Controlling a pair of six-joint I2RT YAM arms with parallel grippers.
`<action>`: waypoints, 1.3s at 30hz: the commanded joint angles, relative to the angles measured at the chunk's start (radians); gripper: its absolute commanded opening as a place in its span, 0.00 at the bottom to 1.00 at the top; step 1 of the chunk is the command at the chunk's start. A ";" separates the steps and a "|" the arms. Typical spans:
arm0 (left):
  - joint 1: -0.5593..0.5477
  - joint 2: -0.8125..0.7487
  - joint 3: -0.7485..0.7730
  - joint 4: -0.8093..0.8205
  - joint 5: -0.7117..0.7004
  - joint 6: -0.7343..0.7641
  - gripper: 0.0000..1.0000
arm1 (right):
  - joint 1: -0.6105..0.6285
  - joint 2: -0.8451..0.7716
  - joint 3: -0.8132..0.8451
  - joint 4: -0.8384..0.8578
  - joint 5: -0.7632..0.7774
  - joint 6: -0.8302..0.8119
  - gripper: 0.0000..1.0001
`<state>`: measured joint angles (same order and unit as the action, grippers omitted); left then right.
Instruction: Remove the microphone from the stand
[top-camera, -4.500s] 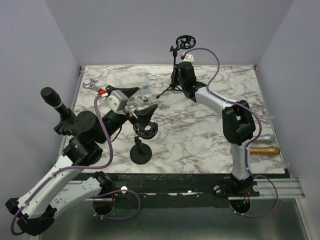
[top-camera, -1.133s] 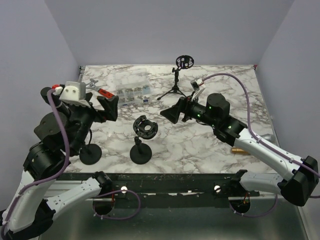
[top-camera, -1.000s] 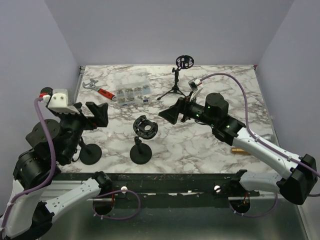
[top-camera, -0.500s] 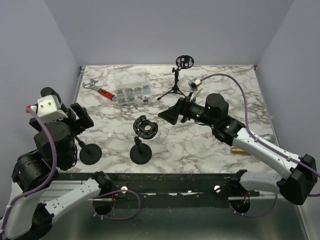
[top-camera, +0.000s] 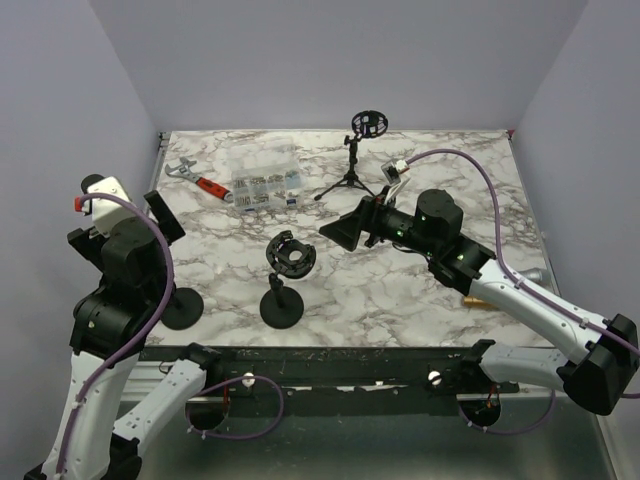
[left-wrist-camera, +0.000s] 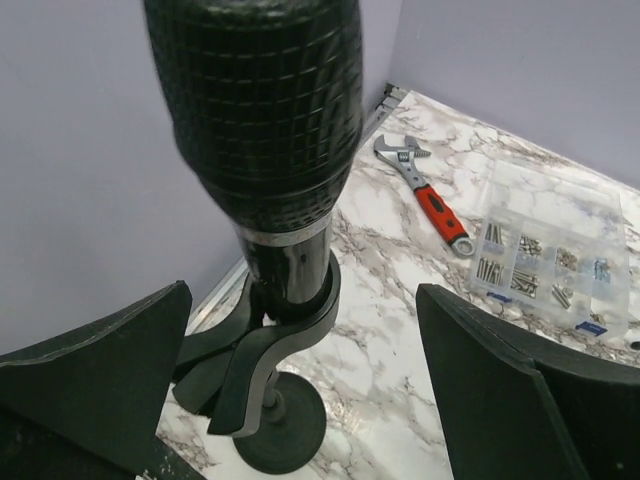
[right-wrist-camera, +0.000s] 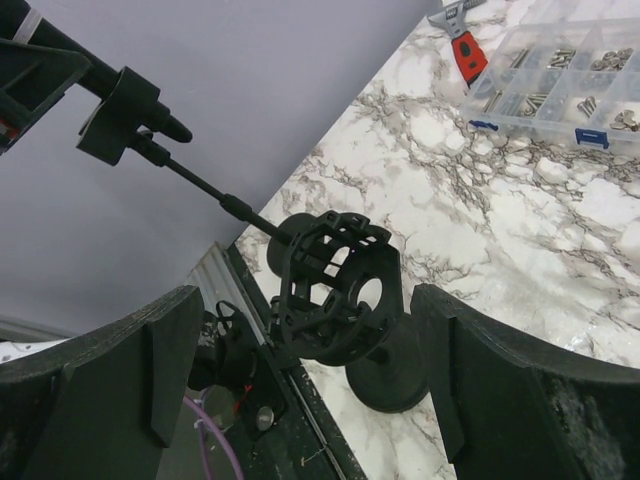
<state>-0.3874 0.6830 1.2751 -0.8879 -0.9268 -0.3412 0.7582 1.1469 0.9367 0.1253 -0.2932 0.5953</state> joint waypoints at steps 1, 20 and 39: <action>0.042 0.013 -0.046 0.163 0.068 0.095 0.99 | 0.003 0.000 -0.004 -0.011 0.021 0.008 0.93; 0.205 0.018 -0.182 0.469 0.091 0.110 0.66 | 0.003 0.034 0.013 -0.019 0.043 -0.005 0.93; 0.211 0.082 -0.063 0.543 0.472 0.088 0.00 | 0.002 0.032 0.016 -0.041 0.085 -0.026 0.93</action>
<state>-0.1768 0.7460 1.1305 -0.4435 -0.6109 -0.2371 0.7578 1.1721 0.9371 0.0872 -0.2222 0.5812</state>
